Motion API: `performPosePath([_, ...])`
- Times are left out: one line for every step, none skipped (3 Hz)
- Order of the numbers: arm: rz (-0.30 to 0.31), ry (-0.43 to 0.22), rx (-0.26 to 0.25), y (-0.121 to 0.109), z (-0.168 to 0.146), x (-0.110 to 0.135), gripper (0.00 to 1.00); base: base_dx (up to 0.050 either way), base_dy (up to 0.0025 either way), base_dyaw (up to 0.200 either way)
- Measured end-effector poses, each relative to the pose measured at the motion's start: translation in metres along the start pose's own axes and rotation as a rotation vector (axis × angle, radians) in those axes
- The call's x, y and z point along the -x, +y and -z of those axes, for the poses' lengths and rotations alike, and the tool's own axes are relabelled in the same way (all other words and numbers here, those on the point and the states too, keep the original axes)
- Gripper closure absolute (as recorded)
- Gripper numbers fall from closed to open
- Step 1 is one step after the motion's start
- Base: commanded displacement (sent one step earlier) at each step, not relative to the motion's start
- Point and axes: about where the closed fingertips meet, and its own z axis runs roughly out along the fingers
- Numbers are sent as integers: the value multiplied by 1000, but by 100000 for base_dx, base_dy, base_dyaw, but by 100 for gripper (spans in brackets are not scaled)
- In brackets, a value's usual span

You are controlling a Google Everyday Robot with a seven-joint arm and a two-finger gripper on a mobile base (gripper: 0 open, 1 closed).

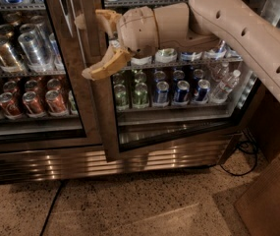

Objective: Open right fridge door

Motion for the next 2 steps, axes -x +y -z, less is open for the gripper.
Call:
performPosePath([-3,1,-23,0,4,-4,33,0,0,0])
performPosePath([-5,1,-48,0,9,-8,32,0,0,0])
